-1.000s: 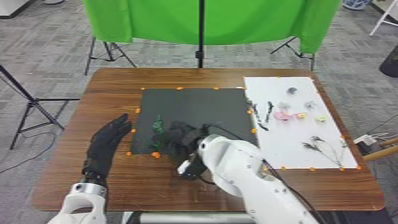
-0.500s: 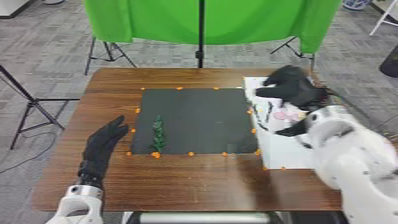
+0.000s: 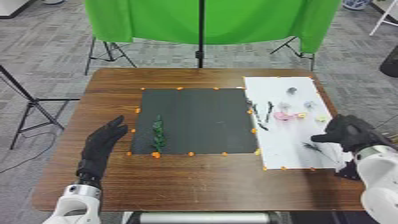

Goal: Arrange flowers

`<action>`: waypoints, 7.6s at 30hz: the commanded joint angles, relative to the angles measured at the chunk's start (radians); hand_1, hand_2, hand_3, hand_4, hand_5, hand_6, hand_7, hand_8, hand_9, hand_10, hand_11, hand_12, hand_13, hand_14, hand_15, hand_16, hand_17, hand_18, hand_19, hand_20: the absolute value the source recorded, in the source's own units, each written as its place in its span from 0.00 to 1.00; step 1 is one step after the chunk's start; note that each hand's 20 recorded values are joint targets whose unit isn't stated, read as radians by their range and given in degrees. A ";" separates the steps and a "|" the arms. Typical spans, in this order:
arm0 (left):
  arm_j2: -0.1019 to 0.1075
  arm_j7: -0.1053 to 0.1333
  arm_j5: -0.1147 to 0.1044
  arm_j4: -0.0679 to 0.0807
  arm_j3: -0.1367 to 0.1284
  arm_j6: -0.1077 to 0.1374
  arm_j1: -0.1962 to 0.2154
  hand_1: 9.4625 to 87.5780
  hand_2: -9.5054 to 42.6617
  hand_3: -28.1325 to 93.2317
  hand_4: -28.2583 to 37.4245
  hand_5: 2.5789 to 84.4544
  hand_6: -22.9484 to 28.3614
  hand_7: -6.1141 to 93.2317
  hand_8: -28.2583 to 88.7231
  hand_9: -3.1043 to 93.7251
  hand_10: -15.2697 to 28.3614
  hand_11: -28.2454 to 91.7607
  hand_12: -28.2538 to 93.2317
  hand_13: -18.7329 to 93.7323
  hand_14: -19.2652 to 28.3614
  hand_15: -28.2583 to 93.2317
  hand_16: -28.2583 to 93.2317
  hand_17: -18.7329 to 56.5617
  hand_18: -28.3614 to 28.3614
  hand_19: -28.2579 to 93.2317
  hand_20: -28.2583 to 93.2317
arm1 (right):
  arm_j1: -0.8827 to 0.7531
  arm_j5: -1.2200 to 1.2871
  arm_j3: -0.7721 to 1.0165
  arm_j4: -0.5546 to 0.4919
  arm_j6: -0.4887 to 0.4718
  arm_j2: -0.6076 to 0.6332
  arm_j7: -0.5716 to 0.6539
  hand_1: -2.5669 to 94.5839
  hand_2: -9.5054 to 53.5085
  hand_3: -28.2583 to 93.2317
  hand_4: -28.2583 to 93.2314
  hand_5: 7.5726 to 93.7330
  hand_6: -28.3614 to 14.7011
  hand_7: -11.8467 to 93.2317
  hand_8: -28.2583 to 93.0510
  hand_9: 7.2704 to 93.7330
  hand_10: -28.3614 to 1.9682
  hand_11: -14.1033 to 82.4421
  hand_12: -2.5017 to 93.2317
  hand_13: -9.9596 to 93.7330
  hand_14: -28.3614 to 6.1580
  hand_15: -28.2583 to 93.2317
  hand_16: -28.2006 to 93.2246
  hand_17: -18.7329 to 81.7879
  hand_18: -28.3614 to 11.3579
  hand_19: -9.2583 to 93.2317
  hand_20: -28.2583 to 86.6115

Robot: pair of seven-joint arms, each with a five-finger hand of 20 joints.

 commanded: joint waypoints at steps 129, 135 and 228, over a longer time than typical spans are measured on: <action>-0.011 -0.076 0.019 0.000 -0.008 -0.079 0.006 0.13 0.21 0.76 0.03 0.50 0.55 0.10 0.21 0.47 0.70 0.36 0.35 0.45 0.75 0.30 0.26 0.30 0.69 0.24 0.37 | 0.411 0.039 -0.790 0.169 0.018 -0.401 0.010 0.34 0.29 0.70 0.20 0.84 0.55 0.28 0.17 0.95 0.44 0.53 0.30 0.99 0.67 0.69 0.50 0.86 0.43 1.00 0.70; -0.013 -0.079 0.019 -0.001 -0.011 -0.081 0.009 0.13 0.21 0.76 0.03 0.50 0.54 0.10 0.21 0.47 0.69 0.36 0.35 0.45 0.74 0.30 0.26 0.30 0.69 0.24 0.37 | 0.422 0.056 -0.724 0.117 0.065 -0.381 0.006 0.31 0.25 0.74 0.20 0.84 0.56 0.29 0.18 0.95 0.45 0.53 0.30 0.99 0.67 0.70 0.49 0.86 0.43 1.00 0.70; -0.020 -0.090 0.017 0.001 -0.016 -0.112 0.004 0.13 0.17 0.78 0.01 0.48 0.50 0.13 0.19 0.46 0.62 0.35 0.34 0.45 0.68 0.31 0.25 0.29 0.68 0.24 0.36 | 0.424 -0.119 -0.700 0.274 0.255 -0.315 -0.024 0.58 0.00 0.71 0.29 0.83 0.58 0.46 0.44 0.95 0.62 0.70 0.30 1.00 0.80 0.81 0.49 0.92 0.48 1.00 0.84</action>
